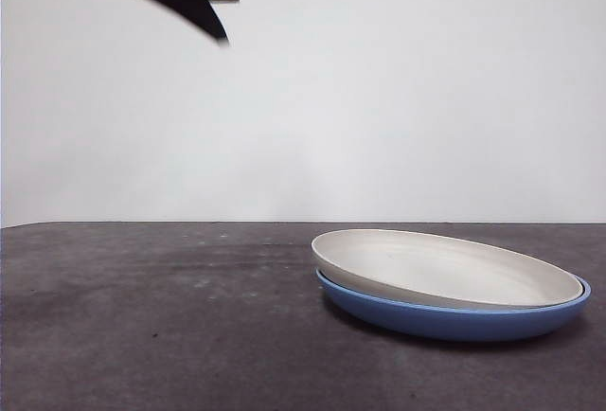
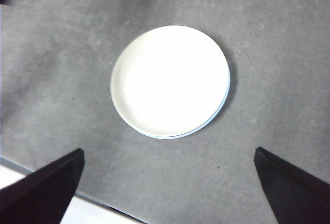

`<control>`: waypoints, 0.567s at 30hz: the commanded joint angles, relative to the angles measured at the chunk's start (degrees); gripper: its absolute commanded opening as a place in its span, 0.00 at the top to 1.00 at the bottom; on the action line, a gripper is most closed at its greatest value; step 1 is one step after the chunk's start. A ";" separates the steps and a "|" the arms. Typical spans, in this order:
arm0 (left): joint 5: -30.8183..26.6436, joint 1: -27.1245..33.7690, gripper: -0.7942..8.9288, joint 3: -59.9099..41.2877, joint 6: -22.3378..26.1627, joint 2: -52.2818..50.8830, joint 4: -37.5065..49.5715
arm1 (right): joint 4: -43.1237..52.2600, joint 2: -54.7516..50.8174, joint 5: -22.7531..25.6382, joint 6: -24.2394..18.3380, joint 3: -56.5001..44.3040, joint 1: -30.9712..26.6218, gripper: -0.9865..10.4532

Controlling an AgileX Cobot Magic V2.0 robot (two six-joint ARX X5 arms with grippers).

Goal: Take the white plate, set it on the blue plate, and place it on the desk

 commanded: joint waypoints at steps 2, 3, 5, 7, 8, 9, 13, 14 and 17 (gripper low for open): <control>0.31 -0.33 0.27 1.55 2.91 -5.60 -2.71 | 3.69 3.69 0.26 0.35 -2.49 0.17 0.44; 0.31 -0.33 0.27 1.53 3.28 -7.15 -3.56 | 4.61 4.52 0.26 0.33 -3.37 0.17 0.44; 0.31 -0.33 0.27 1.16 3.32 -10.73 -4.52 | 7.28 6.64 0.04 0.33 -5.53 0.17 0.44; 0.31 -0.33 0.27 -0.02 3.78 -14.40 -4.33 | 10.10 8.90 -1.18 0.31 -7.69 0.17 0.44; 0.31 -0.33 0.27 -0.96 4.09 -16.33 -4.11 | 11.52 10.10 -1.81 0.33 -8.66 0.17 0.44; 0.31 -0.33 0.27 -1.79 4.26 -17.99 -4.04 | 12.85 11.19 -2.34 0.33 -9.38 0.17 0.44; 0.28 -0.33 0.27 -6.58 4.39 -25.09 -3.67 | 17.35 16.83 -4.37 0.35 -10.62 0.17 0.44; 0.28 -0.33 0.27 -7.87 4.39 -26.86 -3.65 | 18.25 18.60 -4.96 0.35 -10.62 0.17 0.44; 0.28 -0.31 0.27 -11.67 4.37 -31.71 -3.41 | 20.46 23.47 -5.75 0.22 -10.62 0.17 0.44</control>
